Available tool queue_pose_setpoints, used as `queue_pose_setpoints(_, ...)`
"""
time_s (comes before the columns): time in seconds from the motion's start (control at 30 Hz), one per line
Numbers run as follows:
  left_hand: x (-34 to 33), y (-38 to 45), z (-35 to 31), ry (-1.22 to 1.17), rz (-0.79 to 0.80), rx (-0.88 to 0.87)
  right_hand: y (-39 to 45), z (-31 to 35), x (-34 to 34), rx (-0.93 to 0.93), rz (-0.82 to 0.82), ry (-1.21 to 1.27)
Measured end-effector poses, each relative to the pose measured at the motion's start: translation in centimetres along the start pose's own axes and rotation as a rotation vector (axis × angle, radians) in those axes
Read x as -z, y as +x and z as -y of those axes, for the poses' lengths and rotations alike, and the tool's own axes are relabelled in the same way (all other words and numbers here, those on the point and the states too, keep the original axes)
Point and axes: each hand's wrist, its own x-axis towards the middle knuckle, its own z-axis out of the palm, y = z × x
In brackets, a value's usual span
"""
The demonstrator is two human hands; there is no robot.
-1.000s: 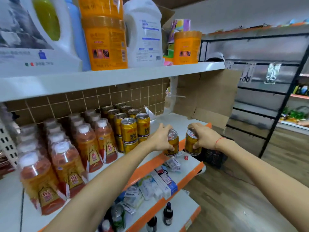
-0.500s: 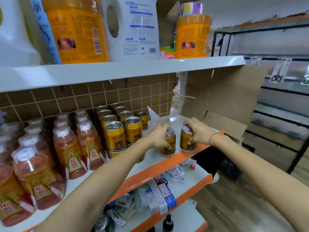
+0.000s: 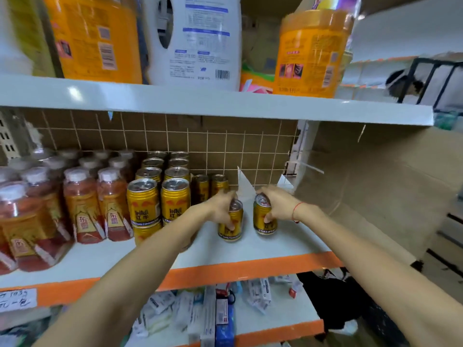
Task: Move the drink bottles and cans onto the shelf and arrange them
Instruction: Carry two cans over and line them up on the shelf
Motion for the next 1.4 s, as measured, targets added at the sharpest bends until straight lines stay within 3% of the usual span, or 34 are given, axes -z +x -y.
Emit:
queue_pose_setpoints(0.33,-0.5,1.1,1.1,0.048,0.034,0.106,3.9,-0.8,-2.2,0.143,0.046,0.039)
queue_pose_setpoints(0.63,0.3,1.2,1.1,0.12,0.102,0.094,5.4,-1.0,-3.7,0.166,0.068,0.094)
queue_pose_setpoints(0.97,0.3,1.5,0.8,0.225,0.063,0.039,5.6,-1.2,-3.9,0.159,0.075,0.118)
queue_pose_setpoints(1.4,9.3,3.3,1.7,0.237,0.031,0.096,8.9,-0.2,0.3,0.151,-0.008,0.111)
